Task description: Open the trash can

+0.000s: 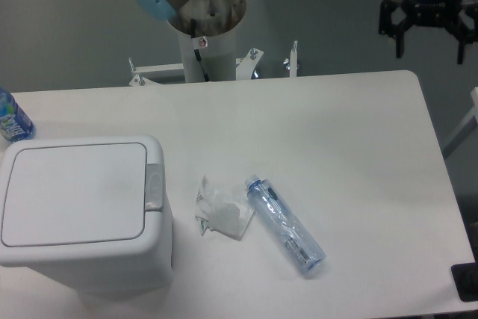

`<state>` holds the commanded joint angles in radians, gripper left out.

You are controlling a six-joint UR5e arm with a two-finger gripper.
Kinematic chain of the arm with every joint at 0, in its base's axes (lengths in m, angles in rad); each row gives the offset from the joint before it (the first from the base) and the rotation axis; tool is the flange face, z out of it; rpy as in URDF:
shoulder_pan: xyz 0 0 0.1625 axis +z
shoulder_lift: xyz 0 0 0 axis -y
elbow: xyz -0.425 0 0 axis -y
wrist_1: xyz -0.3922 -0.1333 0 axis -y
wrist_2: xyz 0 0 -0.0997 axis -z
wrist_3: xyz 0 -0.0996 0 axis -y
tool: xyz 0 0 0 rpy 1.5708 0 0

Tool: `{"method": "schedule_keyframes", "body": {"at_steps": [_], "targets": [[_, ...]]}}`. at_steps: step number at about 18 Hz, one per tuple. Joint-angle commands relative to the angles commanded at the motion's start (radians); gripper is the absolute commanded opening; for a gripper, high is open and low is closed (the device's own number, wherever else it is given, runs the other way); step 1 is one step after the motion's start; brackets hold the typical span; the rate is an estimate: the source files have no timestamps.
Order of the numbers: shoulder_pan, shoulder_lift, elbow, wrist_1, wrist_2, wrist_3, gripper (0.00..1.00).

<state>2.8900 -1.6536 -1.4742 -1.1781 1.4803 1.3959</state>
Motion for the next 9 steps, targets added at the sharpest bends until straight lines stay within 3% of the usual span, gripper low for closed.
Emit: {"method": "schedule_keyframes", "body": {"at_steps": [6,9], "targets": [[-0.021,0.000,0.002,-0.002,-0.003,-0.011,1.00],[-0.076,-0.018,0.005,0.000,-0.005,-0.166,1.00]]}}
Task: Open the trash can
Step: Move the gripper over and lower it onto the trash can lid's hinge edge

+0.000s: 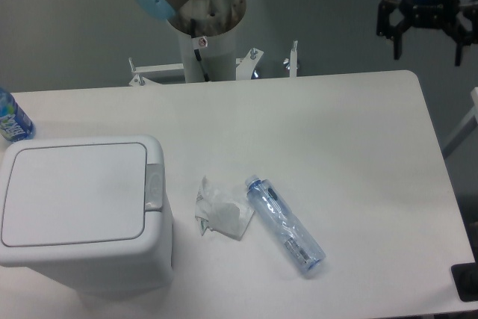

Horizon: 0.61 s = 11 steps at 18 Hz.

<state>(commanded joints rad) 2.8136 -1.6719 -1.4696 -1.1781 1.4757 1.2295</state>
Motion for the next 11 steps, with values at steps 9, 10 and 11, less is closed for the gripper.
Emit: {"method": "schedule_keyframes", "body": {"at_steps": [9,10,11], "targets": [[-0.224,-0.028,0.018,0.041,-0.063,-0.584,1.00],[-0.239,-0.028,0.014,0.041,-0.111,-0.644,1.00],[-0.246,-0.028,0.011,0.041,-0.159,-0.695,1.00]]}}
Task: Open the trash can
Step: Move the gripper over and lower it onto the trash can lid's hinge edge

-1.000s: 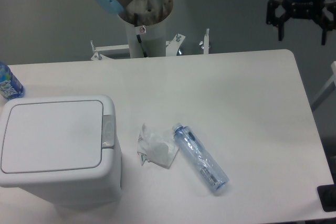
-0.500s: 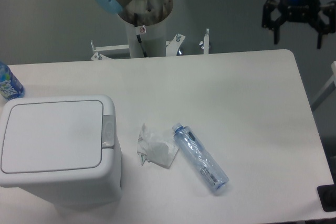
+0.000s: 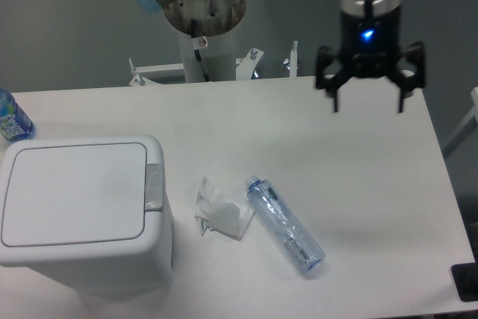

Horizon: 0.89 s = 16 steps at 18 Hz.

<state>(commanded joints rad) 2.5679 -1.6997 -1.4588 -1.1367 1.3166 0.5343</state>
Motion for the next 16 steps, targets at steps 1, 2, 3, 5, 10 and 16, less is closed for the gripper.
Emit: {"method": "schedule_keyframes", "body": {"at_steps": [1,2,3,5,10,16], "targets": [[-0.009,-0.005,-0.002,0.000,-0.051,-0.046,1.00],[-0.026,-0.008,-0.003,0.000,-0.092,-0.089,1.00],[-0.046,-0.017,-0.006,0.002,-0.111,-0.115,1.00],[-0.084,-0.028,-0.003,0.002,-0.117,-0.132,1.00],[-0.163,-0.066,0.003,0.090,-0.119,-0.207,1.00],[-0.212,-0.081,0.003,0.117,-0.119,-0.250,1.00]]}}
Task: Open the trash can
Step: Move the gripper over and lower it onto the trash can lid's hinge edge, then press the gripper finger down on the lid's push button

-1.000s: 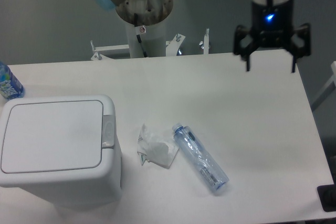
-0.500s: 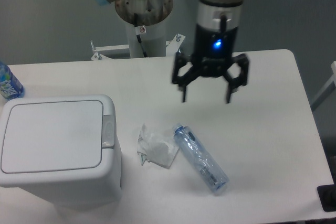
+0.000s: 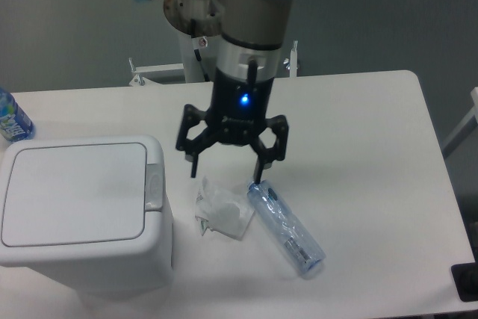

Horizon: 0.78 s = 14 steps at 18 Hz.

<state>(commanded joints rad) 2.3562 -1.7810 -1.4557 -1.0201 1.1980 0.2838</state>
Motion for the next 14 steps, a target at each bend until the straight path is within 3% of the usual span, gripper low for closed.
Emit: {"method": "schedule_keyframes", "body": {"at_steps": [14], "targets": [[-0.034,-0.014,-0.009,0.000,0.006,-0.005,1.00]]}}
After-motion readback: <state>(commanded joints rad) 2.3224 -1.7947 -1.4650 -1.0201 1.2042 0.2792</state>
